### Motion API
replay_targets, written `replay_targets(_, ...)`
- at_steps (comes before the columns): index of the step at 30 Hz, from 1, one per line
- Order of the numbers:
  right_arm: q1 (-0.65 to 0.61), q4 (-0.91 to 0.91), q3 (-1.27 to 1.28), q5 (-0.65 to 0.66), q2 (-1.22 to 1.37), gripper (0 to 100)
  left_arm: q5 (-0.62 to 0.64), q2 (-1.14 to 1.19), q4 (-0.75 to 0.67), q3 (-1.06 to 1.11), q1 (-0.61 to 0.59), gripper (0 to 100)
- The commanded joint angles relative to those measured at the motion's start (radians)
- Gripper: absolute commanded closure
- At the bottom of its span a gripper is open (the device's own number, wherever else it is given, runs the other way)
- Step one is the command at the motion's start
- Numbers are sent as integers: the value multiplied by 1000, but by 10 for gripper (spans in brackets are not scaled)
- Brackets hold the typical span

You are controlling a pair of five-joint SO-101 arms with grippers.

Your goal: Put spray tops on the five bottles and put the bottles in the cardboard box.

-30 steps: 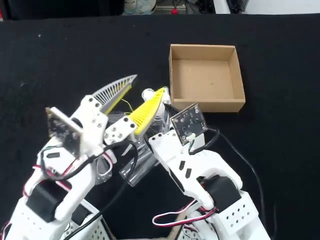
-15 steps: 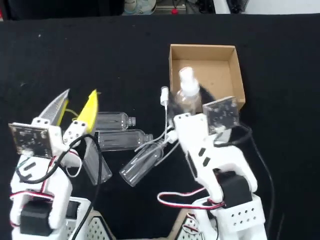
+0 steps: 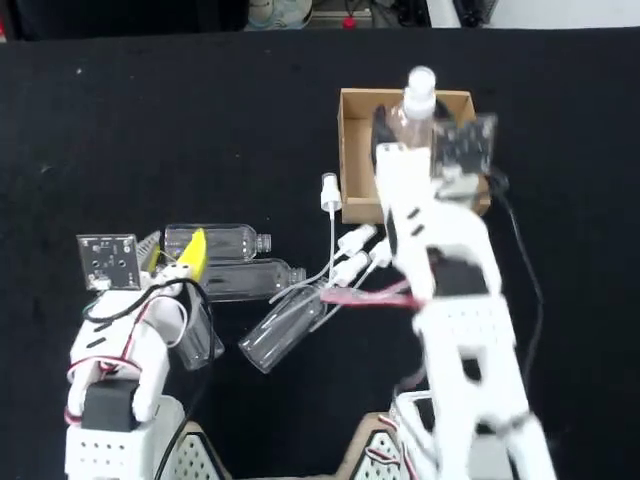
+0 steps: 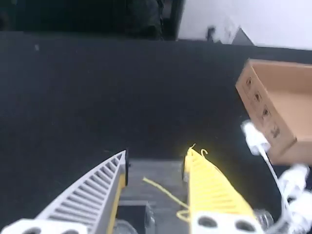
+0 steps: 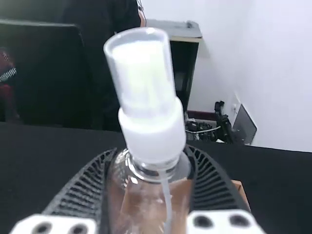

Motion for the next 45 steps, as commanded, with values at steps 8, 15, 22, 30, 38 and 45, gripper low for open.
replay_targets(8,17,-407,-214,3,527,913,34,-8,-68,101,35,812)
replay_targets(15,14,-643,-243,9,722,913,34,-8,-175,188,35,812)
replay_targets(22,40,-672,-421,6,951,913,34,-8,-176,197,36,812)
replay_targets(30,38,-674,-526,5,1098,913,32,-8,-176,197,36,812)
replay_targets(38,34,-674,-621,3,1211,913,26,-8,-178,197,73,812)
replay_targets(45,31,-674,-694,3,1303,913,26,-8,-178,199,77,812)
